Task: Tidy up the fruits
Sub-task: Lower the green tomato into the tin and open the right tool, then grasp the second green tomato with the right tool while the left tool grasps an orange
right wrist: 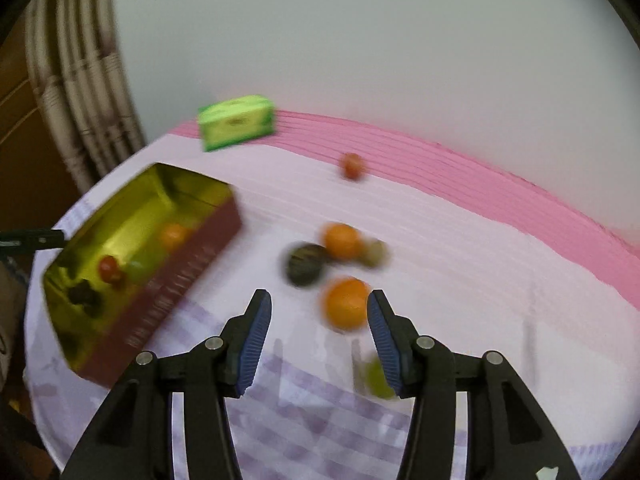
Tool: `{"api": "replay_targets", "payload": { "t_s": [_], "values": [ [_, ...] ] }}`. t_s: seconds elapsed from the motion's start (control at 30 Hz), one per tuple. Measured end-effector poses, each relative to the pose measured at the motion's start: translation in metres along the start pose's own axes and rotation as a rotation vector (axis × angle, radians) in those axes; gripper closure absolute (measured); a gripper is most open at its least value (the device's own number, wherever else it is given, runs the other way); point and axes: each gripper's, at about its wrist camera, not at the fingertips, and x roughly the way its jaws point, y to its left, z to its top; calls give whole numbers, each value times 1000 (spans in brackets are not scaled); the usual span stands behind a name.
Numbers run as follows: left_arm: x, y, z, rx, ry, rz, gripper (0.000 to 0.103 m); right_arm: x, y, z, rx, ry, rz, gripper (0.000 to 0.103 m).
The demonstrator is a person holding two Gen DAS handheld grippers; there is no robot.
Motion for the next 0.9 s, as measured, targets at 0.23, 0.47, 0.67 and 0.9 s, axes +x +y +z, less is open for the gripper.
{"api": "replay_targets", "payload": {
  "t_s": [0.23,0.47,0.67,0.9],
  "values": [
    [-6,-19,-4,87,-41,-24,30,11,-35,-25,58,25,-35,54],
    [-5,-28,-6,124,-51,-34,30,27,-46,-33,98,44,-26,54],
    [-2,-28,-7,121,-56,-16,30,38,-46,-40,97,69,-11,66],
    [-12,-55,-11,190,-97,-12,30,34,-55,-43,63,35,-72,70]
  ]
}}
